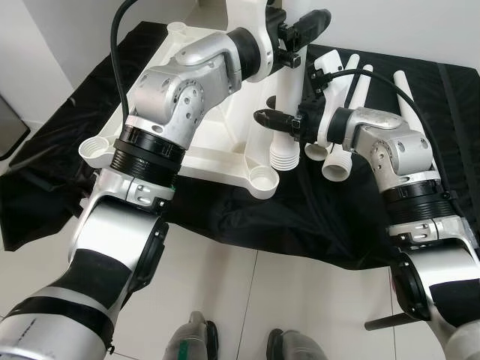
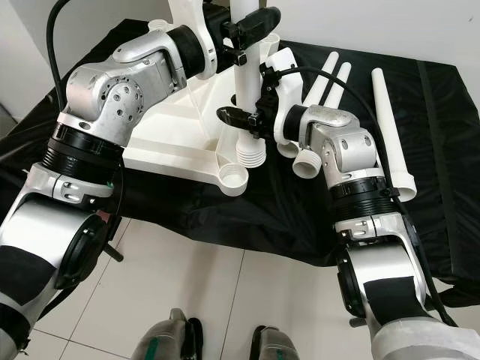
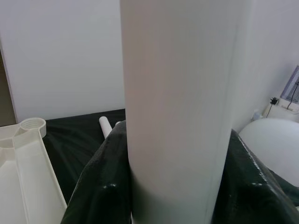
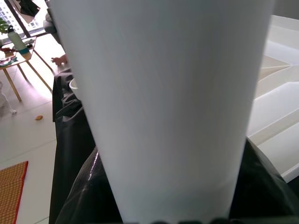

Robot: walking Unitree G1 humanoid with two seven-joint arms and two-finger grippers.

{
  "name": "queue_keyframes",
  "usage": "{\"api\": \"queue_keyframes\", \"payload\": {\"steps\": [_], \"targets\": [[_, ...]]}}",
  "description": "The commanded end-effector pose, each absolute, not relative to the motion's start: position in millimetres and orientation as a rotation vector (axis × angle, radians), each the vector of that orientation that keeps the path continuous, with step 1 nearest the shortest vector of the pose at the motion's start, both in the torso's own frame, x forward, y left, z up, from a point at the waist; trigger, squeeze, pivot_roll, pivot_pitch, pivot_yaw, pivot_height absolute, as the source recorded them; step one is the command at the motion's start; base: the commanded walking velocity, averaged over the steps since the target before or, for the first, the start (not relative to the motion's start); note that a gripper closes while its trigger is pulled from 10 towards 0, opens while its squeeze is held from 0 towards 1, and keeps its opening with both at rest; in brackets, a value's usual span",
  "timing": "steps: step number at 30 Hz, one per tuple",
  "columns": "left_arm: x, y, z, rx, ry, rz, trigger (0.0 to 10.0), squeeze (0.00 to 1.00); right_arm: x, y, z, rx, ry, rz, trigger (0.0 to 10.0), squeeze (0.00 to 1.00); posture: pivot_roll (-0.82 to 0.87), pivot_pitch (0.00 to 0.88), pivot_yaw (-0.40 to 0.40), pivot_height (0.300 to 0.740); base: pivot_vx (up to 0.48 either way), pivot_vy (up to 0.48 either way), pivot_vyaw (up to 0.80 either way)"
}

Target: Building children table

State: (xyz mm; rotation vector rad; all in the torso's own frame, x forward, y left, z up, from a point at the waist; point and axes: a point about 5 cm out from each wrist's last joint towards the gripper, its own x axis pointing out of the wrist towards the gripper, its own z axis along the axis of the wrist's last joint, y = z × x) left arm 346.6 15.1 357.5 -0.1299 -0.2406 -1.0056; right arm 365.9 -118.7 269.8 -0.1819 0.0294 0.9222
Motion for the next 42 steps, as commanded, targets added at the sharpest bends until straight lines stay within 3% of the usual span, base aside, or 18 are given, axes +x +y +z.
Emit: {"api": "queue_keyframes", "payload": {"steps": [1, 6, 7, 8, 11, 12, 42], "targets": [[327.9, 5.6, 366.5, -0.089, -0.303, -1.240, 10.0, 0.00, 368.0, -120.1, 264.0, -0.191, 0.078, 0.911, 10.0, 0.00, -0.02, 0.095, 0.028, 0.740, 0.000, 0.000, 0.00], [327.2, 4.9, 367.4, -0.087, -0.308, -1.244, 10.0, 0.00, 368.2, -119.9, 261.8, -0.203, 0.090, 0.914, 10.0, 0.00, -0.02, 0.095, 0.028, 0.740, 0.000, 0.000, 0.00], [327.2, 4.9, 367.9, -0.086, -0.309, -1.245, 10.0, 0.00, 367.7, -119.4, 261.1, -0.205, 0.091, 0.922, 10.0, 0.55, -0.02, 0.095, 0.028, 0.740, 0.000, 0.000, 0.00], [327.1, 5.0, 368.4, -0.086, -0.310, -1.246, 10.0, 0.00, 367.5, -119.0, 260.8, -0.205, 0.092, 0.925, 10.0, 0.74, -0.02, 0.095, 0.028, 0.740, 0.000, 0.000, 0.00], [327.2, 5.1, 368.6, -0.086, -0.311, -1.247, 10.0, 0.00, 367.6, -119.0, 260.5, -0.207, 0.093, 0.923, 10.0, 0.68, -0.02, 0.092, 0.027, 0.740, 0.000, 0.000, 0.00], [327.1, 5.3, 369.0, -0.085, -0.312, -1.248, 10.0, 0.00, 368.0, -119.1, 260.5, -0.209, 0.094, 0.920, 10.0, 0.00, -0.02, 0.092, 0.027, 0.740, 0.000, 0.000, 0.00], [322.8, 1.1, 367.3, -0.088, -0.311, -1.269, 10.0, 0.00, 371.0, -116.5, 271.0, -0.191, 0.048, 0.926, 10.0, 0.00, -0.02, 0.091, 0.026, 0.740, 0.000, 0.000, 0.00]]}}
